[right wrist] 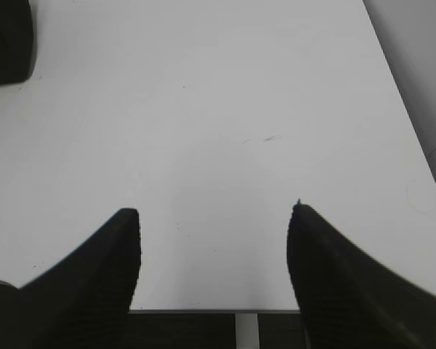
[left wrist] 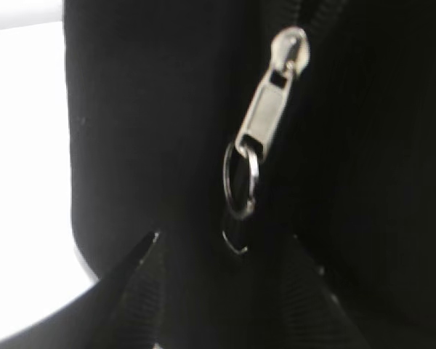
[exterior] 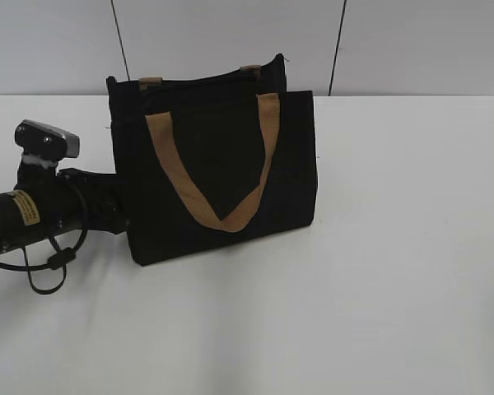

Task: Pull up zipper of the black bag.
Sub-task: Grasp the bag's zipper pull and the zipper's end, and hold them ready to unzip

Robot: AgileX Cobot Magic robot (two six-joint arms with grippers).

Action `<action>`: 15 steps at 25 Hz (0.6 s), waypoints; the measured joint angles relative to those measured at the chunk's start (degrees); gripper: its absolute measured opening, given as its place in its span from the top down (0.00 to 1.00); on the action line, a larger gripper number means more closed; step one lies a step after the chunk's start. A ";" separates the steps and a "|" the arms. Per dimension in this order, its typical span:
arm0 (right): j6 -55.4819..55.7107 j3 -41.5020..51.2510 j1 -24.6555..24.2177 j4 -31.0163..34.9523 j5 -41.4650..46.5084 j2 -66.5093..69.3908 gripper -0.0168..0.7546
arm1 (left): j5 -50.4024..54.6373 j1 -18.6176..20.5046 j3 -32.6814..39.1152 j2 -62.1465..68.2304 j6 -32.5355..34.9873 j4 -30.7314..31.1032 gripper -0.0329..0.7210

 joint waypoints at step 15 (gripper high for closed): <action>0.00 0.00 0.00 0.00 -0.02 0.00 0.35 | -3.59 0.06 0.01 -0.09 -1.03 -2.54 0.92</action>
